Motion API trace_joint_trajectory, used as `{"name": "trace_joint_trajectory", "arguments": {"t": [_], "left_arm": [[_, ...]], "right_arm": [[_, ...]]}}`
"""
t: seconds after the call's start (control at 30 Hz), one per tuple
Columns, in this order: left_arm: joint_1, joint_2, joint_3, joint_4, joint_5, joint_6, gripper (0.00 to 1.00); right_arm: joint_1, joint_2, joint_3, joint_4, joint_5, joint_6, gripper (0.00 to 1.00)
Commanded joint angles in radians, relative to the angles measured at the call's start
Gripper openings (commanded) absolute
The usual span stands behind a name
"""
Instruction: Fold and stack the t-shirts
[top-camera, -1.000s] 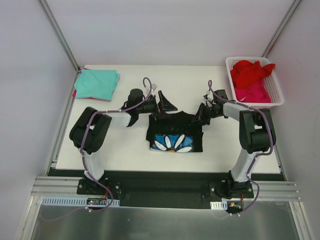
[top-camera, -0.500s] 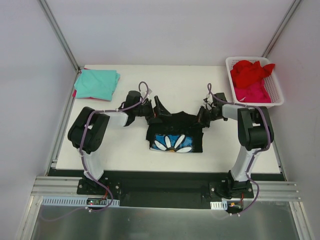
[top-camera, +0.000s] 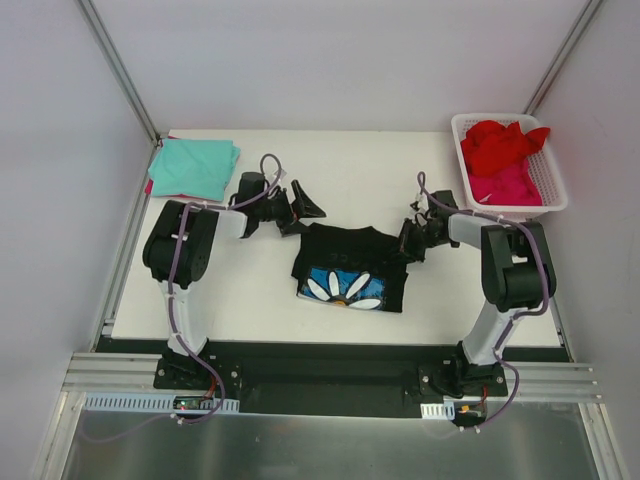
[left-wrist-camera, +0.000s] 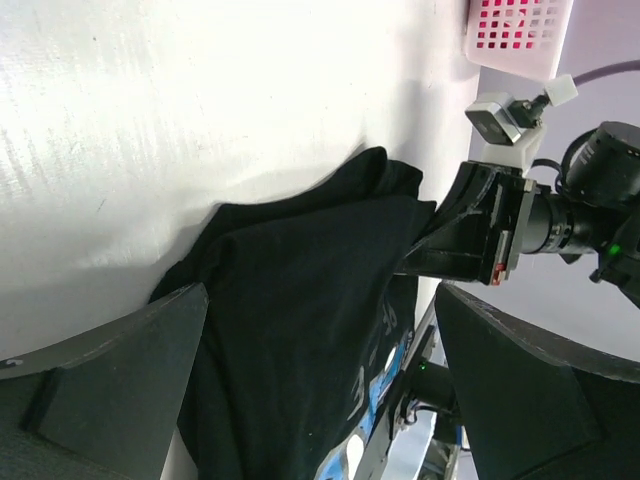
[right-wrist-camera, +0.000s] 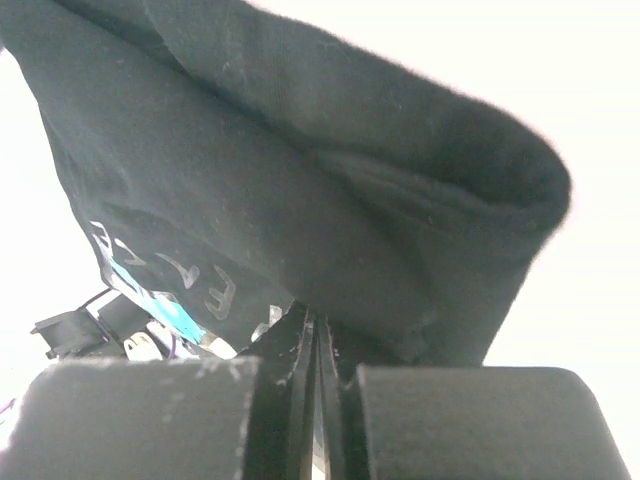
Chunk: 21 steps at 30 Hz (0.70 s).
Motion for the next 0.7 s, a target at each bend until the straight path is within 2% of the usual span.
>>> {"name": "trace_joint_trajectory", "arguments": {"t": [0.0,0.1,0.17,0.27,0.33,0.4,0.43,0.53,0.67], "left_arm": [[0.023,-0.079,0.015,-0.109,-0.062,0.093,0.99],[0.029,-0.206,0.047,-0.331,-0.193,0.228,0.99],[0.048,-0.293,0.052,-0.391,-0.244,0.286,0.99],[0.127,-0.373,0.051,-0.46,-0.338,0.32,0.99],[0.172,-0.41,0.064,-0.515,-0.499,0.381,0.99],[0.195,-0.424,0.089,-0.561,-0.612,0.441,0.99],[0.198,-0.433,0.1,-0.568,-0.763,0.461,0.99],[0.221,-0.412,0.136,-0.556,-0.983,0.524,0.99],[0.273,-0.314,0.218,-0.523,-1.012,0.57,0.99]], "right_arm": [[-0.004,-0.121,0.014,-0.156,0.083,-0.053,0.01],[-0.004,-0.187,0.086,-0.248,0.095,-0.065,0.07],[-0.002,-0.219,0.118,-0.295,0.092,-0.065,0.24],[0.001,-0.281,0.145,-0.32,0.086,-0.055,0.29],[0.004,-0.32,0.137,-0.325,0.076,-0.045,0.34],[0.008,-0.347,0.12,-0.326,0.072,-0.038,0.35],[0.008,-0.371,0.1,-0.32,0.069,-0.033,0.35],[0.024,-0.41,0.044,-0.3,0.057,-0.01,0.35],[0.044,-0.483,-0.003,-0.286,0.037,-0.005,0.35]]}}
